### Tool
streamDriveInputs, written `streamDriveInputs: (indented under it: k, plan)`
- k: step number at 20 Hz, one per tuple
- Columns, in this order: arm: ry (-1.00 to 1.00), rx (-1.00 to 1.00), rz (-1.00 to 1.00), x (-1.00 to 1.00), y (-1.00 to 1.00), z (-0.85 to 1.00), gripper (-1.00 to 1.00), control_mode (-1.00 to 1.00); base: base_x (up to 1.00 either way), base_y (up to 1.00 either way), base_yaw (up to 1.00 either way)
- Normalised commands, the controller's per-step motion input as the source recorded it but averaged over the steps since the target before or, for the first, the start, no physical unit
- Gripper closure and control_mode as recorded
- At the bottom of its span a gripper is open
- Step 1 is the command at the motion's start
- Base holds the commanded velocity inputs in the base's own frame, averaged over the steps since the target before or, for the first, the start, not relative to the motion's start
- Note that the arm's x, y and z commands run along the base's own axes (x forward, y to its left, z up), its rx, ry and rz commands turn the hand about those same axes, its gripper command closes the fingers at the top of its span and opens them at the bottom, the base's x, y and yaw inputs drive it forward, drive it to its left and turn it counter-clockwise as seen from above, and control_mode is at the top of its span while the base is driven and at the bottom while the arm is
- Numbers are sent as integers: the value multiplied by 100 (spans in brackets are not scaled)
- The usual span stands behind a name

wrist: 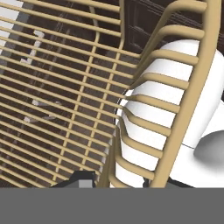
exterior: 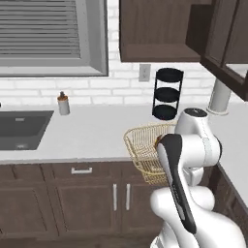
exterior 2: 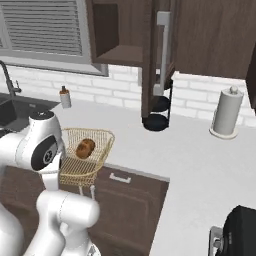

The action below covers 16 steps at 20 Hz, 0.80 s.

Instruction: Open the cabinet, pick up the bread from the cabinet and place it in the basket. Then move the basket to the dining counter.

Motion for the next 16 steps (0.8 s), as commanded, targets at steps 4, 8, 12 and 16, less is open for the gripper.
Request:
streamDriveInputs:
  k: [4, 8, 12, 16]
  plan:
    - [0, 0, 0, 0, 0, 0, 100, 100, -35, 2, 95]
    - [0, 0, 0, 0, 0, 0, 100, 100, -10, 0, 100]
    - [0, 0, 0, 0, 0, 0, 100, 100, -8, 0, 100]
    - [0, 0, 0, 0, 0, 0, 100, 100, -3, 0, 100]
